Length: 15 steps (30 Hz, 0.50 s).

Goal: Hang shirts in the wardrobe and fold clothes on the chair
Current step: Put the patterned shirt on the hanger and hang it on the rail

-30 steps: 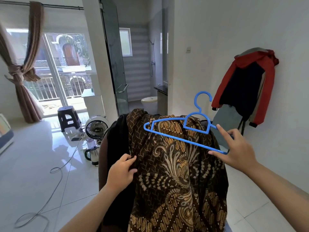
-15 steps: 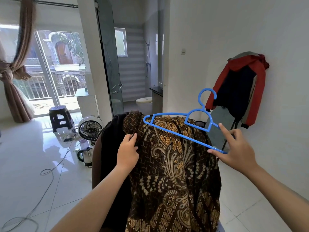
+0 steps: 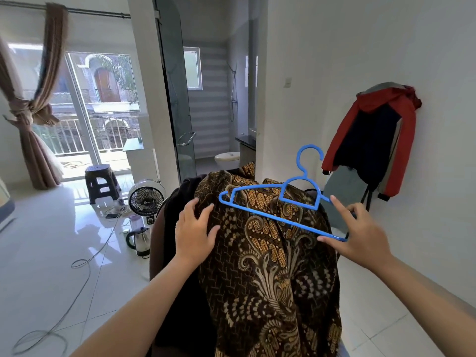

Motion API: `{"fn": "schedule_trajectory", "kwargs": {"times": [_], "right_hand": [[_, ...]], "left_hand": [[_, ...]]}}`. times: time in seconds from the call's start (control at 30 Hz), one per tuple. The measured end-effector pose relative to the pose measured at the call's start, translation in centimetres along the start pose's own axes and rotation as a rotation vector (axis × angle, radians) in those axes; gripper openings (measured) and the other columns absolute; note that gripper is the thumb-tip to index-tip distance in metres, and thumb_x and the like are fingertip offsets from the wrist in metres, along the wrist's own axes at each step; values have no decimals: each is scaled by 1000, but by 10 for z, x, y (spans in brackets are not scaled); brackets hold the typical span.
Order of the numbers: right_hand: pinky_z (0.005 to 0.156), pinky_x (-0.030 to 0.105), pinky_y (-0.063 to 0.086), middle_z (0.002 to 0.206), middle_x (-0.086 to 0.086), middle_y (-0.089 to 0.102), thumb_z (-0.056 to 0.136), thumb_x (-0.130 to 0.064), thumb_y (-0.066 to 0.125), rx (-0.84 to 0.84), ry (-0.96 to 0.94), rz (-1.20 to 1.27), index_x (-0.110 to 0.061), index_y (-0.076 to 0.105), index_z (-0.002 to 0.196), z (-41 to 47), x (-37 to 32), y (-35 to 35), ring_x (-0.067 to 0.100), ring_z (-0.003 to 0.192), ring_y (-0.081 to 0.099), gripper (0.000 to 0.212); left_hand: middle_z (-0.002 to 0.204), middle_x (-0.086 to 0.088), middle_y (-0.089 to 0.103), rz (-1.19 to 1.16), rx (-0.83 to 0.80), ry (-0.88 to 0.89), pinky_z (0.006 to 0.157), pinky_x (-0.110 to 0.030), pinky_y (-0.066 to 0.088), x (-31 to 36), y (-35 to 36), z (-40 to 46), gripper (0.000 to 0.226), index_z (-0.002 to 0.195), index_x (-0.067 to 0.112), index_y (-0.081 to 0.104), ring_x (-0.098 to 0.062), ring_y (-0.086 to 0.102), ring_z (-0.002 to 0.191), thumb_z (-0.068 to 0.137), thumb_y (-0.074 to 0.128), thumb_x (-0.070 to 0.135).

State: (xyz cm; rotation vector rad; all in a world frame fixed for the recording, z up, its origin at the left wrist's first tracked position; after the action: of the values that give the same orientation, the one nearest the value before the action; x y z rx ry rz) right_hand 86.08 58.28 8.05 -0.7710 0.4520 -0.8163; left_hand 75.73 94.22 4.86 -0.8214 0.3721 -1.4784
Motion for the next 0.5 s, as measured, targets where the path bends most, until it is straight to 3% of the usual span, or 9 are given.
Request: {"fn": "schedule_trajectory", "kwargs": {"times": [0.1, 0.2, 0.33, 0.5], "right_hand": [[45, 14, 22, 86, 3, 42, 71, -79, 42, -5, 25, 10, -13, 43, 143, -1, 5, -3, 12, 61, 37, 97], [47, 9, 14, 86, 2, 40, 69, -77, 45, -7, 58, 9, -13, 44, 142, -2, 12, -5, 11, 62, 36, 98], [46, 12, 18, 86, 3, 40, 70, -80, 41, -2, 77, 16, -12, 44, 142, -3, 18, -5, 12, 62, 36, 99], [45, 13, 20, 86, 2, 40, 72, -85, 33, -31, 89, 66, -13, 43, 143, -3, 16, 1, 11, 61, 35, 102]], "left_hand": [[149, -15, 29, 30, -34, -1, 101, -52, 41, 9, 1, 27, 60, 137, 23, 48, -35, 37, 129, 82, 69, 32], [153, -12, 21, 2, -145, -98, 101, -46, 41, 9, 7, 42, 58, 142, 28, 39, -34, 34, 130, 88, 61, 24], [141, -10, 35, -110, -204, -153, 90, -35, 46, 1, 14, 36, 54, 139, 22, 45, -31, 48, 117, 89, 54, 4], [129, -3, 48, -82, -221, -130, 83, -35, 50, -15, 11, 11, 57, 138, 17, 48, -25, 53, 105, 84, 55, -1]]}}
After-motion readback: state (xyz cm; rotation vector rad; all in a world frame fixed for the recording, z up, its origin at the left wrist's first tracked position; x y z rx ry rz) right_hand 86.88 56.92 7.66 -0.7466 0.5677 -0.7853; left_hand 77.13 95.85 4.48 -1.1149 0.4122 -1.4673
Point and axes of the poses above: each hand's wrist, its own z-axis towards the middle knuckle, its own y-axis out of the palm, x = y × z, the point moved 1 cm from there along z, towards the middle knuckle
